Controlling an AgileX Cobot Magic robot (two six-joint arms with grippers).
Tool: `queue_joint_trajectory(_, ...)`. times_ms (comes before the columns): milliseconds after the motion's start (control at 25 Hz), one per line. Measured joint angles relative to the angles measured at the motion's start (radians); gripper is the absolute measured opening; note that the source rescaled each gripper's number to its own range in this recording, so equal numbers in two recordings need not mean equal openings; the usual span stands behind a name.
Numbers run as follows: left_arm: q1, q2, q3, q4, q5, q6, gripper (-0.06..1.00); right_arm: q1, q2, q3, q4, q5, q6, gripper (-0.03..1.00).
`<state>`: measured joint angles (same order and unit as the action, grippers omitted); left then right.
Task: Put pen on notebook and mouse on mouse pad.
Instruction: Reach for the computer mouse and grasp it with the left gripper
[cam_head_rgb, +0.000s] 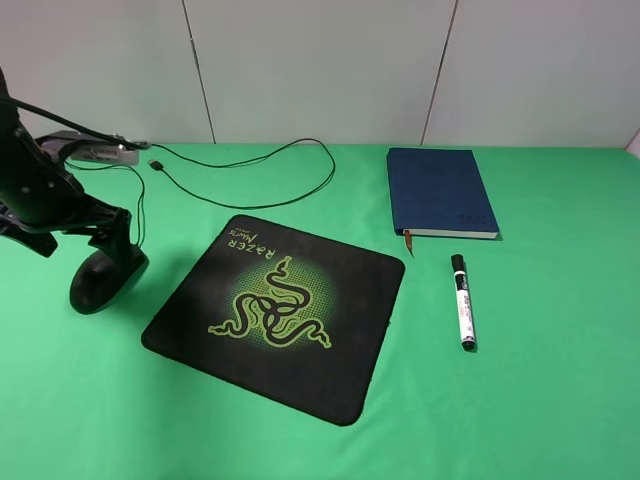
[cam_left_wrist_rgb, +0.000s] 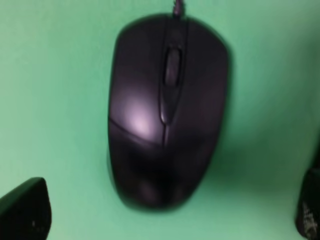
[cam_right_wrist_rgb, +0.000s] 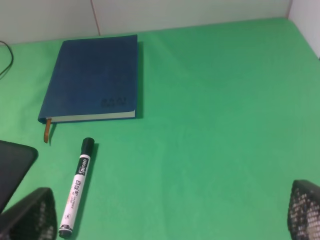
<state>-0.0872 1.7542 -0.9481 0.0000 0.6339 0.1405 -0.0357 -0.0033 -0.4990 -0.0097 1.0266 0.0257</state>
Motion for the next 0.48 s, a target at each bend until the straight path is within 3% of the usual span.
queue_joint_trajectory(480, 0.000, 0.164, -0.001, -0.007, -0.124, 0.029, 1.00, 0.000, 0.000, 0.000, 0.000, 0.000, 0.000, 1.00)
